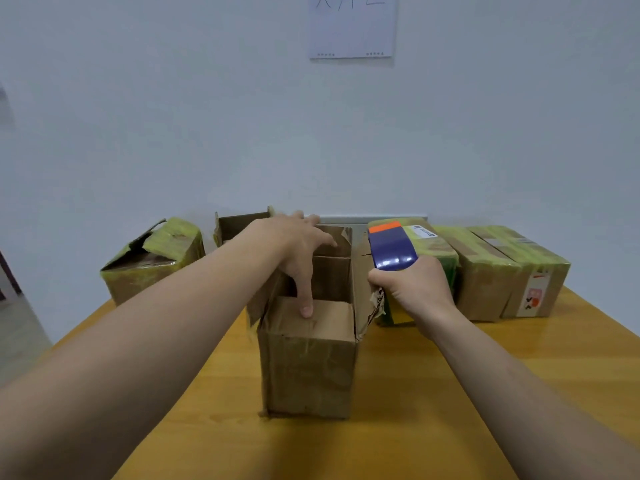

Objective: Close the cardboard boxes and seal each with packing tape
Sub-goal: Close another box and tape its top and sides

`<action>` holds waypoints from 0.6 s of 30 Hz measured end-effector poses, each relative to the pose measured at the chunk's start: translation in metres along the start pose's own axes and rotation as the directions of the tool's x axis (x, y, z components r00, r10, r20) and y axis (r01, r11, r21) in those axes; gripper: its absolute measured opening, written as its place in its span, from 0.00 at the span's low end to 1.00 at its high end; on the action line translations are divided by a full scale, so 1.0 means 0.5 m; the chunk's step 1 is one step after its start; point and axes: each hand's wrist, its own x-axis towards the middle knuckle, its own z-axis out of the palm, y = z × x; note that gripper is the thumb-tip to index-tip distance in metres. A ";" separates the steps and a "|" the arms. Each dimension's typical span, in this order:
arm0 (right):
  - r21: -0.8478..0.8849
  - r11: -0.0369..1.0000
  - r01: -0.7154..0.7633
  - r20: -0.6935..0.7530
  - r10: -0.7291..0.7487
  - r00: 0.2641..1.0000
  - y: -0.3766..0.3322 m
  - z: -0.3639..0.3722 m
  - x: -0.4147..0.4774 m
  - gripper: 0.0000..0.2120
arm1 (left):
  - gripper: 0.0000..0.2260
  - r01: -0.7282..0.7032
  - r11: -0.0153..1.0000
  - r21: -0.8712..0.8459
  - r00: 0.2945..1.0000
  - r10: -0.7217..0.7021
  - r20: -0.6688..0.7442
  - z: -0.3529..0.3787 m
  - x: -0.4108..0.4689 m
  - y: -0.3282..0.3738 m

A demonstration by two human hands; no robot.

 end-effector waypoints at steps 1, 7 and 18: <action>-0.009 1.000 0.010 0.003 -0.010 1.000 -0.003 0.001 -0.001 0.17 | 0.65 -0.022 0.998 0.059 1.000 0.022 -0.012 0.001 0.007 0.000; 0.013 0.999 0.040 0.005 -0.041 0.999 -0.004 0.007 0.002 0.15 | 0.69 -0.003 0.995 -0.095 0.998 0.009 0.062 0.014 0.048 -0.016; -0.013 0.998 0.064 -0.011 -0.064 0.998 -0.007 0.011 0.004 0.18 | 0.63 -0.022 0.984 -0.175 0.999 0.027 0.029 0.029 0.027 -0.007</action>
